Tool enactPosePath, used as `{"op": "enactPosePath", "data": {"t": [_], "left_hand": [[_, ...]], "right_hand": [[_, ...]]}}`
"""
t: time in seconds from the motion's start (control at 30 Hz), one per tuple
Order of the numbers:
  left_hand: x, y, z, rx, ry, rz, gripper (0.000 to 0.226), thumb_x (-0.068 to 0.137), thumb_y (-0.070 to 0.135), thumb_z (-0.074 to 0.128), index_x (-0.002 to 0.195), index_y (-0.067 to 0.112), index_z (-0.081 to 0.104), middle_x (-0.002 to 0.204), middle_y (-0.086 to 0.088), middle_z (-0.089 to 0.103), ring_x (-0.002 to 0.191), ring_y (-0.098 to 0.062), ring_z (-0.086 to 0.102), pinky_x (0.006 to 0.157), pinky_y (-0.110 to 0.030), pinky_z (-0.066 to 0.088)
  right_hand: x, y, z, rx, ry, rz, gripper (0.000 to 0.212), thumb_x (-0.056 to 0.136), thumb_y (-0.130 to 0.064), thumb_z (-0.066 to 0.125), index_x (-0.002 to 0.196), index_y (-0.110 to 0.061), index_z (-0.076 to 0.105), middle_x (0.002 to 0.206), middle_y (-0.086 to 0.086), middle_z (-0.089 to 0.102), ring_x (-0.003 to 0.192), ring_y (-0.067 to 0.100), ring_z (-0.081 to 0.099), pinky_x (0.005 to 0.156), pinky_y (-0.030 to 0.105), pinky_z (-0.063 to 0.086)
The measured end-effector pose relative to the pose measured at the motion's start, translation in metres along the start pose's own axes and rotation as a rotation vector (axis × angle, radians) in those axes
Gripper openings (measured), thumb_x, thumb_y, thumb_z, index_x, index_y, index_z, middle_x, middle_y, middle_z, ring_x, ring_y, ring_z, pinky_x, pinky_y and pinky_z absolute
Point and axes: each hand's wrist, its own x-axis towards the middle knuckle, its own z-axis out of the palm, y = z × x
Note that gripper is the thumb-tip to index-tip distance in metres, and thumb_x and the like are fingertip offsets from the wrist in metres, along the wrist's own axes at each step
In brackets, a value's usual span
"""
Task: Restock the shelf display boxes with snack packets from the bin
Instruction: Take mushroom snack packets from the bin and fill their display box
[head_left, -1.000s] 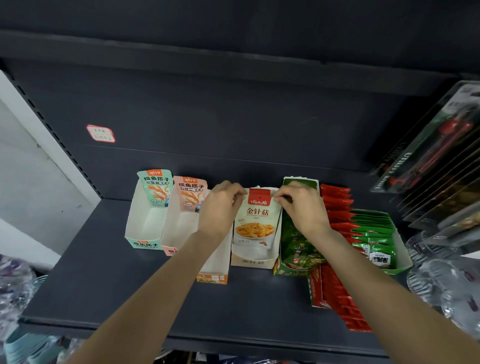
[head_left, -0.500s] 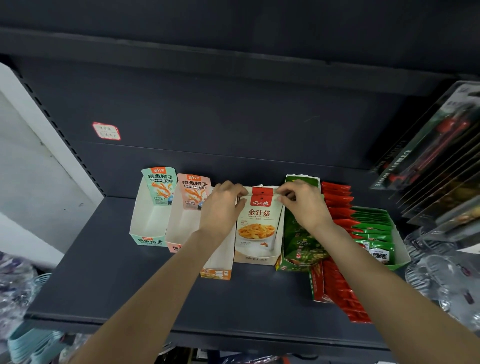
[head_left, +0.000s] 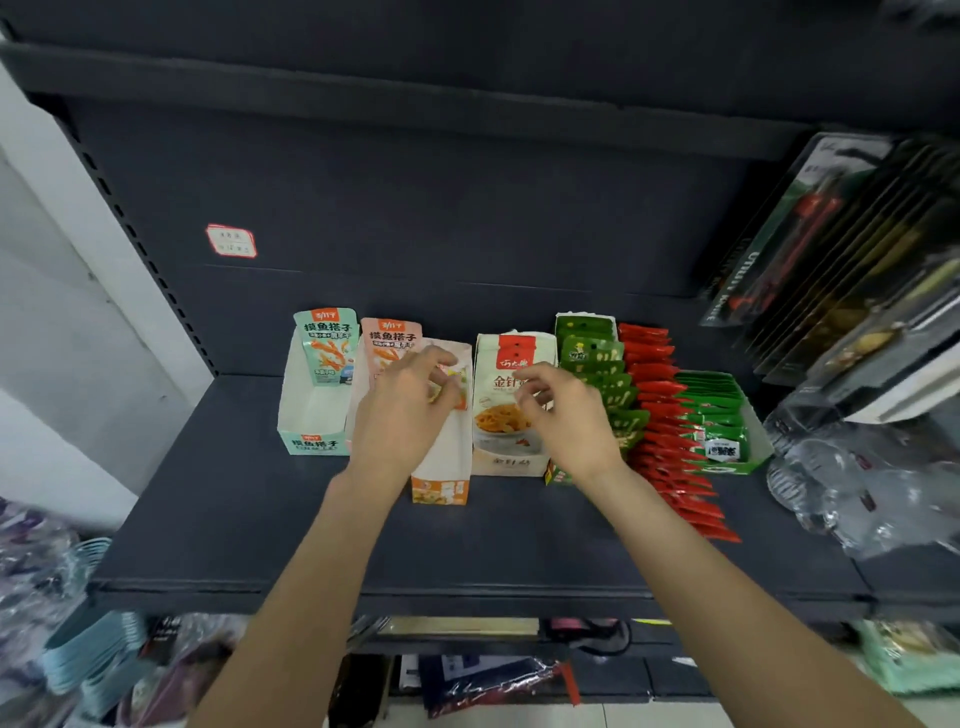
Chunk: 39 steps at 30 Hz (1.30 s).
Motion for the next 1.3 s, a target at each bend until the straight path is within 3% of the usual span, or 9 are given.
{"op": "enactPosePath", "data": {"t": [0.2, 0.4, 0.57, 0.67, 0.87, 1.03, 1.17, 1.3], "left_hand": [[-0.084, 0.004, -0.024, -0.113, 0.045, -0.084, 0.019, 0.090, 0.017, 0.057, 0.109, 0.018, 0.062, 0.086, 0.006, 0.061, 0.079, -0.009, 0.057, 0.073, -0.030, 0.052], [-0.184, 0.000, -0.050, -0.168, 0.010, -0.224, 0.016, 0.090, 0.013, 0.058, 0.101, 0.022, 0.063, 0.085, 0.005, 0.065, 0.078, -0.002, 0.056, 0.071, -0.011, 0.043], [-0.269, -0.021, -0.084, -0.186, 0.037, -0.373, 0.019, 0.088, 0.006, 0.056, 0.096, 0.022, 0.062, 0.085, 0.002, 0.066, 0.076, -0.008, 0.058, 0.072, -0.014, 0.046], [-0.319, -0.047, -0.102, -0.145, 0.041, -0.508, 0.019, 0.090, 0.010, 0.054, 0.101, 0.022, 0.062, 0.085, 0.000, 0.067, 0.076, -0.013, 0.061, 0.071, -0.026, 0.051], [-0.402, -0.115, -0.141, -0.077, 0.020, -0.690, 0.016, 0.091, 0.012, 0.056, 0.106, 0.012, 0.063, 0.089, -0.001, 0.065, 0.076, -0.016, 0.059, 0.062, -0.019, 0.042], [-0.440, -0.185, -0.178, -0.049, -0.010, -0.773, 0.015, 0.091, 0.013, 0.056, 0.105, 0.012, 0.062, 0.105, -0.004, 0.066, 0.093, -0.022, 0.062, 0.075, -0.024, 0.043], [-0.452, -0.234, -0.199, -0.045, -0.077, -0.741, 0.026, 0.090, 0.014, 0.060, 0.115, 0.009, 0.060, 0.113, -0.007, 0.065, 0.100, -0.023, 0.061, 0.083, -0.027, 0.046], [-0.453, -0.262, -0.209, -0.049, -0.187, -0.712, 0.042, 0.088, 0.015, 0.063, 0.128, 0.013, 0.053, 0.128, -0.008, 0.057, 0.113, -0.023, 0.055, 0.094, -0.029, 0.043]], "right_hand": [[-0.068, -0.010, 0.016, 0.035, -0.089, -0.047, 0.026, 0.091, -0.011, 0.055, 0.116, -0.014, 0.062, 0.108, 0.003, 0.062, 0.084, 0.011, 0.055, 0.080, 0.028, 0.049], [-0.152, -0.023, 0.034, 0.110, -0.205, -0.103, 0.023, 0.092, -0.015, 0.057, 0.114, -0.013, 0.063, 0.104, 0.002, 0.063, 0.085, 0.009, 0.056, 0.079, 0.017, 0.042], [-0.225, -0.045, 0.059, 0.147, -0.319, -0.079, 0.022, 0.092, -0.014, 0.056, 0.112, -0.015, 0.064, 0.106, 0.001, 0.063, 0.083, 0.006, 0.053, 0.076, 0.015, 0.039], [-0.258, -0.066, 0.085, 0.158, -0.388, -0.094, 0.023, 0.092, -0.015, 0.056, 0.113, -0.015, 0.064, 0.107, 0.001, 0.064, 0.085, 0.009, 0.056, 0.072, 0.019, 0.040], [-0.310, -0.114, 0.154, 0.198, -0.535, -0.056, 0.022, 0.091, -0.012, 0.056, 0.111, -0.012, 0.065, 0.106, -0.002, 0.065, 0.085, 0.007, 0.056, 0.071, 0.015, 0.041], [-0.332, -0.155, 0.209, 0.181, -0.580, 0.010, 0.023, 0.091, -0.014, 0.057, 0.114, -0.012, 0.063, 0.113, 0.001, 0.064, 0.100, 0.013, 0.059, 0.082, 0.021, 0.042], [-0.342, -0.185, 0.245, 0.126, -0.561, 0.068, 0.026, 0.092, -0.016, 0.057, 0.118, -0.014, 0.061, 0.113, 0.001, 0.060, 0.093, 0.011, 0.053, 0.077, 0.021, 0.038], [-0.349, -0.203, 0.278, 0.068, -0.543, 0.053, 0.035, 0.090, -0.015, 0.059, 0.125, -0.018, 0.056, 0.133, 0.006, 0.051, 0.124, 0.021, 0.046, 0.104, 0.033, 0.036]]}}
